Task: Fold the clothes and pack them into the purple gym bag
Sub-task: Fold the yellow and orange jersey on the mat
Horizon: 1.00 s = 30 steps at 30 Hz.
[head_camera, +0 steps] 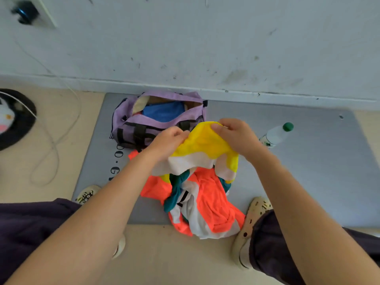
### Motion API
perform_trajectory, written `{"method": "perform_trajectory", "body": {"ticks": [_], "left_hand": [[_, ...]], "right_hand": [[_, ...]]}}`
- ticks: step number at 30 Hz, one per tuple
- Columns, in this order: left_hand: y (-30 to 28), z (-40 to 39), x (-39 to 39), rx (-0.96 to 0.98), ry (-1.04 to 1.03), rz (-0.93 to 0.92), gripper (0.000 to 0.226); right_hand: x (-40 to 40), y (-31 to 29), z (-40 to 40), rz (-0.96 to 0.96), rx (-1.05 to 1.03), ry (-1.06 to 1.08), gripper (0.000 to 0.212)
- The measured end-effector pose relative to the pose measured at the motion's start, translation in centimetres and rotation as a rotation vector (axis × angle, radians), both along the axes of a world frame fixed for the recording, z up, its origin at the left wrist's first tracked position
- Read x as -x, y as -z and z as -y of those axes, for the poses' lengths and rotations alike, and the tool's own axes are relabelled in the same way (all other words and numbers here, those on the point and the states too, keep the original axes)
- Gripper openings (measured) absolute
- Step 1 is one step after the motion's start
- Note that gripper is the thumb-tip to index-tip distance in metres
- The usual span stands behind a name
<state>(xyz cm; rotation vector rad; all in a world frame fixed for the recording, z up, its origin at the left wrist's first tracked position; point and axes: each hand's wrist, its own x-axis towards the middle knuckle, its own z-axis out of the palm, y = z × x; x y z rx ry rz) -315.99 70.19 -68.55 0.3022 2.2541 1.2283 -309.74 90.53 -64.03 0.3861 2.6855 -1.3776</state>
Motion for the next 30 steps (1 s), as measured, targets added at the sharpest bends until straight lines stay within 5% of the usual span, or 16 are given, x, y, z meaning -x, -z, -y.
{"method": "perform_trajectory", "body": {"ticks": [3, 7, 10, 12, 16, 20, 23, 28, 30], "left_hand": [[-6.3, -0.6, -2.1, -0.125, 0.113, 0.006, 0.042], [-13.3, -1.3, -4.4, -0.251, 0.271, -0.011, 0.012], [-18.2, -0.7, -5.3, -0.351, 0.2, -0.095, 0.019], [-21.1, 0.1, -5.6, -0.434, 0.164, -0.114, 0.023], [-24.4, 2.3, -5.6, -0.484, 0.042, -0.198, 0.037], [-22.9, 4.0, -5.3, -0.361, -0.087, -0.216, 0.06], [-20.1, 4.6, -5.9, -0.253, -0.061, -0.118, 0.055], [-18.0, 5.5, -5.5, 0.345, 0.535, -0.152, 0.082], [-17.8, 6.0, -5.6, 0.465, 0.689, -0.066, 0.078]], "right_hand": [[-1.1, -4.9, 0.9, -0.058, 0.121, 0.011, 0.036], [-2.9, -10.7, 2.5, -0.135, 0.306, -0.045, 0.031], [-4.6, -14.1, 2.9, -0.207, 0.463, -0.065, 0.049], [-5.6, -15.6, 2.5, -0.168, 0.473, -0.146, 0.059], [-7.7, -17.0, 1.5, 0.081, 0.337, -0.451, 0.046], [-8.7, -16.4, 0.8, 0.062, 0.372, -0.402, 0.044], [-8.7, -15.5, 1.0, -0.019, 0.458, -0.244, 0.047], [-7.5, -14.5, 0.3, -0.196, 0.558, 0.211, 0.024], [-7.4, -14.1, -1.2, -0.191, 0.378, 0.256, 0.032]]}}
